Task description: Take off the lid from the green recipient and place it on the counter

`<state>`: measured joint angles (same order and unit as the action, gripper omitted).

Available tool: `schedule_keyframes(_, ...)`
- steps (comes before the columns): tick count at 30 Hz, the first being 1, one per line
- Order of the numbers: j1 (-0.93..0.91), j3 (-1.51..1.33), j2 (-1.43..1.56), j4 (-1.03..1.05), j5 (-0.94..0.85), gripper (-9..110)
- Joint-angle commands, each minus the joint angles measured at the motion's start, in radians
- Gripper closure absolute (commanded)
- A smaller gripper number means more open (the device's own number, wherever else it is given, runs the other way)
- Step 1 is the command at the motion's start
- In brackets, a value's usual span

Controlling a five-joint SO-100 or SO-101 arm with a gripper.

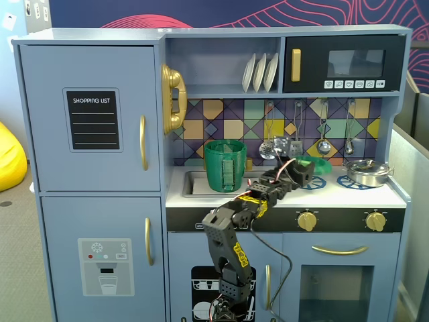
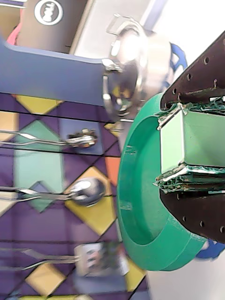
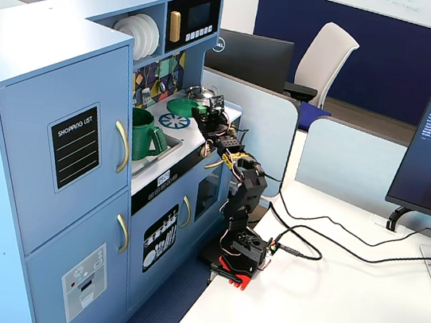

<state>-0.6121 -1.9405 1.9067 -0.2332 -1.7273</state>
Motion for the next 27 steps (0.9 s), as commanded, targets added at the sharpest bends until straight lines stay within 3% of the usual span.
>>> schedule_keyframes(1, 0.005, 0.057, -0.086, -0.080, -0.032, 101)
schedule_keyframes(5, -0.008, 0.092, -0.146, -0.091, -0.032, 100)
schedule_keyframes(9, -0.028, 0.092, -0.137, -0.104, 0.055, 71)
schedule_keyframes(12, -0.037, 0.086, -0.123, -0.100, 0.063, 61)
schedule_keyframes(21, -0.035, -0.069, 0.137, -0.018, 0.063, 61)
schedule_keyframes(27, -0.012, -0.222, 0.604, 0.345, 0.069, 62)
